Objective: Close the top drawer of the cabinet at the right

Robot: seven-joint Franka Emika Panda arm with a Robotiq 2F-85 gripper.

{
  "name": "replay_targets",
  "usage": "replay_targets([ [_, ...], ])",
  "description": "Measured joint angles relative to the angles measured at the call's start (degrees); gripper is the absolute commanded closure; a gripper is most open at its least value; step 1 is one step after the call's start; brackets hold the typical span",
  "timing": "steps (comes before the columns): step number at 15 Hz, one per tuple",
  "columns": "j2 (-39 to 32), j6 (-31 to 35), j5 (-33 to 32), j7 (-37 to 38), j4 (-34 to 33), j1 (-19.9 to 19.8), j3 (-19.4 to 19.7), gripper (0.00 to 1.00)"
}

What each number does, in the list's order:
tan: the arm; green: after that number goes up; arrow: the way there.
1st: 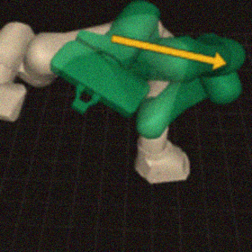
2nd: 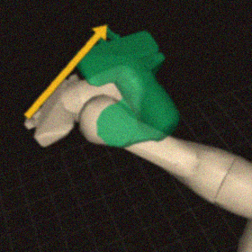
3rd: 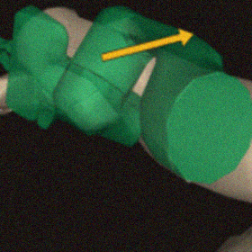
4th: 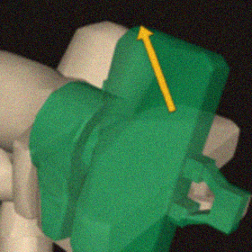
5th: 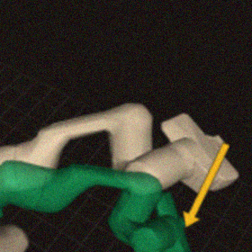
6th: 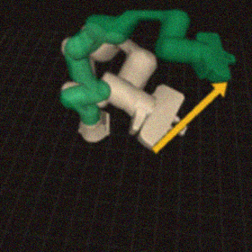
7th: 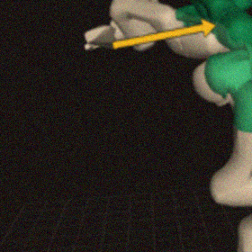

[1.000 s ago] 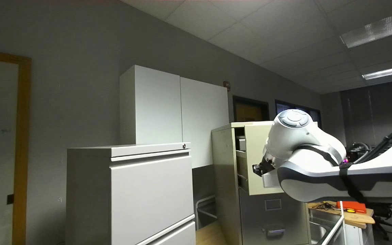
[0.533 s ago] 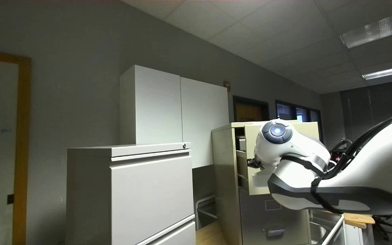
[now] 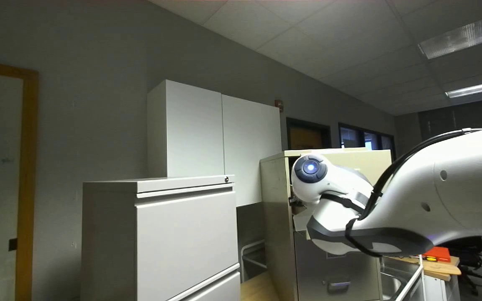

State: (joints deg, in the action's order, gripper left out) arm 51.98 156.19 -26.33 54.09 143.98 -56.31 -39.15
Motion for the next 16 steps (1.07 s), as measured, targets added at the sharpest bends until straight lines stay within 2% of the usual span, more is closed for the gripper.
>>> replay_targets([
  [9,-1.7,-11.4,0.0,0.0,-7.6,-5.9,-7.7,1.00],
  [12,-6.3,-11.6,-0.1,0.0,-12.4,-9.2,-13.3,1.00],
  [16,-13.3,-11.9,-1.4,-0.3,-20.7,-17.6,-22.4,1.00],
])
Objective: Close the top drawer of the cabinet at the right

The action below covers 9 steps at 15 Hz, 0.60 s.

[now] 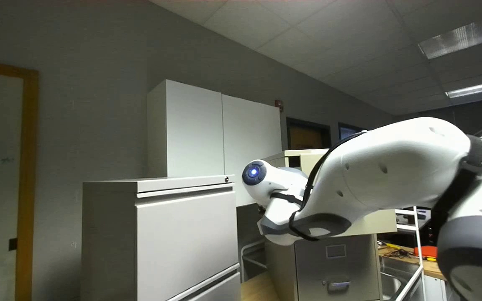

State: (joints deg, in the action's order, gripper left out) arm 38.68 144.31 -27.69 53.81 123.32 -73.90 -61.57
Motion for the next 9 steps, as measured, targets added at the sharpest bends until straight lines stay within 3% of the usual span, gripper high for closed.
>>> replay_targets([
  [5,-3.5,-0.7,-0.2,-0.7,-5.8,-8.8,-7.7,1.00],
  [9,-3.7,-0.6,0.4,-0.8,-5.4,-9.7,-8.9,1.00],
])
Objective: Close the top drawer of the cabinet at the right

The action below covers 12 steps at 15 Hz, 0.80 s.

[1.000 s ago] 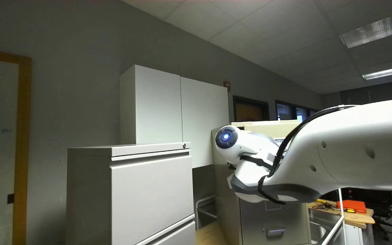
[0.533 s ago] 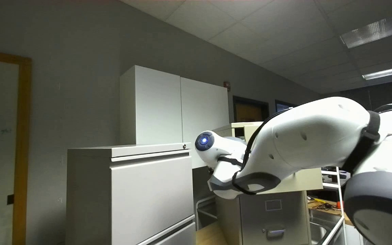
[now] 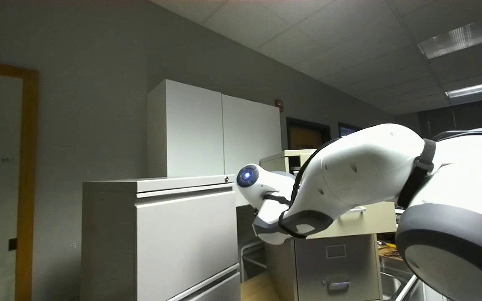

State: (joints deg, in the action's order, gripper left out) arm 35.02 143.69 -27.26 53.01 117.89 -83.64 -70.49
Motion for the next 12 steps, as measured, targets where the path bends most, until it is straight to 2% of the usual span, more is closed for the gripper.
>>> replay_targets([
  [2,-0.2,0.4,0.8,-0.1,1.0,2.3,0.6,1.00],
  [4,-0.1,0.7,2.1,-0.2,2.5,7.3,2.8,1.00],
  [6,0.0,0.7,3.8,-0.7,4.7,15.4,7.3,1.00],
  [10,3.0,-1.2,5.8,-1.9,10.2,34.1,19.9,1.00],
  [12,5.9,-3.9,5.4,-1.9,13.2,40.6,25.6,1.00],
])
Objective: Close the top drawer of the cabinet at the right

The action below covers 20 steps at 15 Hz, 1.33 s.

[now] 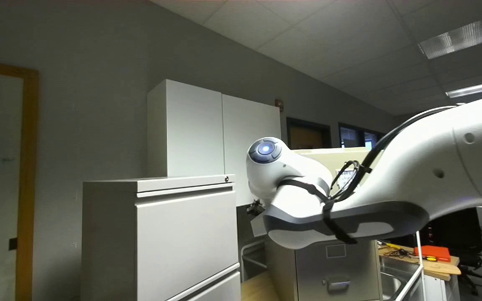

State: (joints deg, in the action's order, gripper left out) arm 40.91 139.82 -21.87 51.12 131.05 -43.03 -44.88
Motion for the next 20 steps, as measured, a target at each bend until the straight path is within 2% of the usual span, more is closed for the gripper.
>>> replay_targets([
  [4,6.6,-6.1,-1.2,0.5,6.5,8.7,9.7,1.00],
  [8,12.8,-11.1,-4.3,2.5,12.6,13.9,18.3,1.00],
  [11,16.2,-12.1,-8.8,4.8,16.3,14.0,23.0,1.00],
  [14,17.1,-10.3,-14.3,7.6,18.3,13.0,26.4,1.00],
  [17,15.6,-6.7,-19.6,10.6,18.6,12.0,28.4,1.00],
  [20,12.8,-3.9,-23.6,14.3,18.1,12.0,28.7,1.00],
])
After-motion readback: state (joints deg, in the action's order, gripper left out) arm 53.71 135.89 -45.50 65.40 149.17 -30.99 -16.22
